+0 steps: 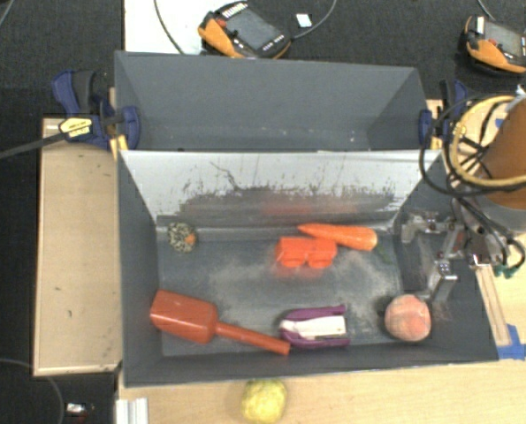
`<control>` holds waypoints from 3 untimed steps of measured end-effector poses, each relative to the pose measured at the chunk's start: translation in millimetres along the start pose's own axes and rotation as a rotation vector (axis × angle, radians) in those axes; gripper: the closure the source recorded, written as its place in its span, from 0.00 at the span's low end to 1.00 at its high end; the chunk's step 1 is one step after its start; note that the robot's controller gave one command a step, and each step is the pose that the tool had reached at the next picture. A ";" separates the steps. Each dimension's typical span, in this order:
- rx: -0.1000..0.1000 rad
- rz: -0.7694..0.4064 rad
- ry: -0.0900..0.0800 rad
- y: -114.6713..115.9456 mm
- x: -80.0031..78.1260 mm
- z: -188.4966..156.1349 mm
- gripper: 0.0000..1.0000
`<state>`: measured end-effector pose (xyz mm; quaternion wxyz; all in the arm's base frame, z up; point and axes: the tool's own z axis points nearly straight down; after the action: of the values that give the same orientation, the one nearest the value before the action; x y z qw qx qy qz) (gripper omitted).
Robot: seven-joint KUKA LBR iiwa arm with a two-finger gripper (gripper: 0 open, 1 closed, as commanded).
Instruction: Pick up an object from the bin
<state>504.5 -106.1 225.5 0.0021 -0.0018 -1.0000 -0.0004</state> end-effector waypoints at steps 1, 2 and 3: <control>0.001 -0.006 -0.007 0.5 -1.6 -3.5 0.00; 0.001 -0.124 -0.011 -31.2 15.3 113.6 0.00; 0.001 0.139 -0.017 -44.2 21.6 68.7 0.00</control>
Offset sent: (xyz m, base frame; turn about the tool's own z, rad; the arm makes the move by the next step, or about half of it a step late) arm -0.0240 -0.0422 -0.1555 -0.1644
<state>482.5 -150.2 156.9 -0.0061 -0.0712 -0.9974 0.0003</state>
